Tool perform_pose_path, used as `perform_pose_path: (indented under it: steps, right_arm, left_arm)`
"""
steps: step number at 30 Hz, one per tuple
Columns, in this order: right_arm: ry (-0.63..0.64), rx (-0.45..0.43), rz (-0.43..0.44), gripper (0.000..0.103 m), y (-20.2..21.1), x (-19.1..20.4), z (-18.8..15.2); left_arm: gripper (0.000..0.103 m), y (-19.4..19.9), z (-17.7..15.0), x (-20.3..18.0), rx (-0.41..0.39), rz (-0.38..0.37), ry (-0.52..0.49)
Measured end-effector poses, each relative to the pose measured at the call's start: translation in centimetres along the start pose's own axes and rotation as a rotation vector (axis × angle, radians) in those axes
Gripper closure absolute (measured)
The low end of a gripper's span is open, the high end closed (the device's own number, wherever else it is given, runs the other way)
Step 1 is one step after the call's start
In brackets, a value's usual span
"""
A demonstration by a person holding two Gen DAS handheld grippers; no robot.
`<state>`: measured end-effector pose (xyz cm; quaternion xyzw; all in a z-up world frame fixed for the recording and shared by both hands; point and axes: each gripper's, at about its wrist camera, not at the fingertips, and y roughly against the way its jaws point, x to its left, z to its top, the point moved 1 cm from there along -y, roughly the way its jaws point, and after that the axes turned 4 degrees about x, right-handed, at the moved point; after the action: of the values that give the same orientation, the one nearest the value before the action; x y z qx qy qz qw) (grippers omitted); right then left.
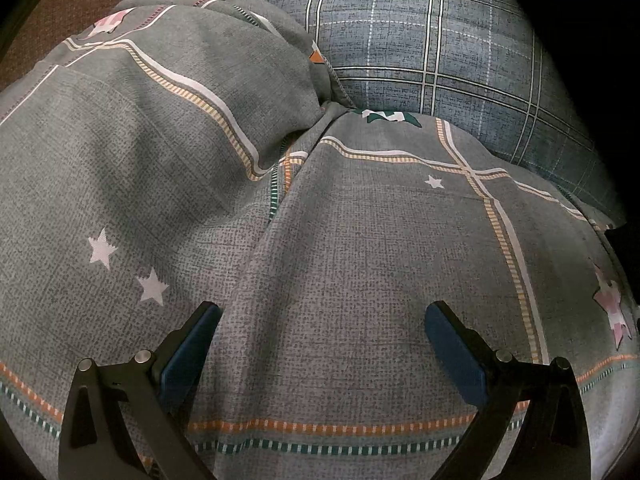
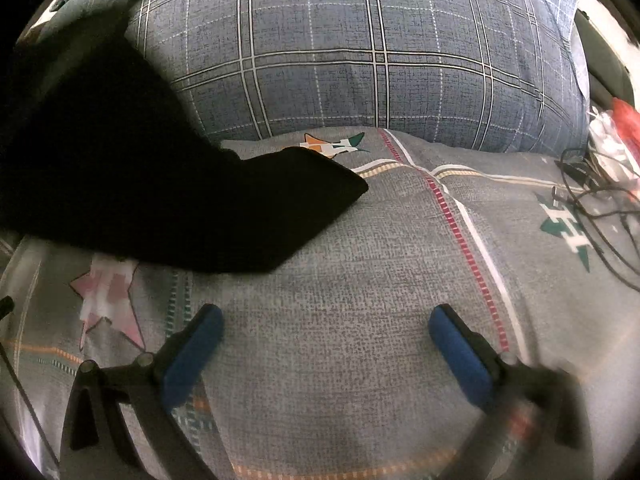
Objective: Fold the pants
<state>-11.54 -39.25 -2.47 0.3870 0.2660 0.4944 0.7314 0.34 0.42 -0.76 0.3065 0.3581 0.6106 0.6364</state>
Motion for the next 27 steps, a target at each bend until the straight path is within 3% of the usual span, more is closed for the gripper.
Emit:
perform_pose_path:
  steps: [17, 22, 27]
  right_arm:
    - [0.001, -0.003, 0.003, 0.001, 0.0, 0.0, 0.1]
    - [0.002, -0.002, 0.002, 0.001, -0.1, 0.0, 0.1]
    - [0.026, 0.002, 0.004, 0.000, 0.3, 0.1, 0.1]
  left_arm:
    - [0.001, 0.1, -0.1, 0.0, -0.001, 0.002, 0.000]
    - [0.001, 0.5, -0.1, 0.1, 0.039, -0.019, -0.030]
    - [0.010, 2.3, -0.6, 0.8, 0.035, -0.007, 0.011]
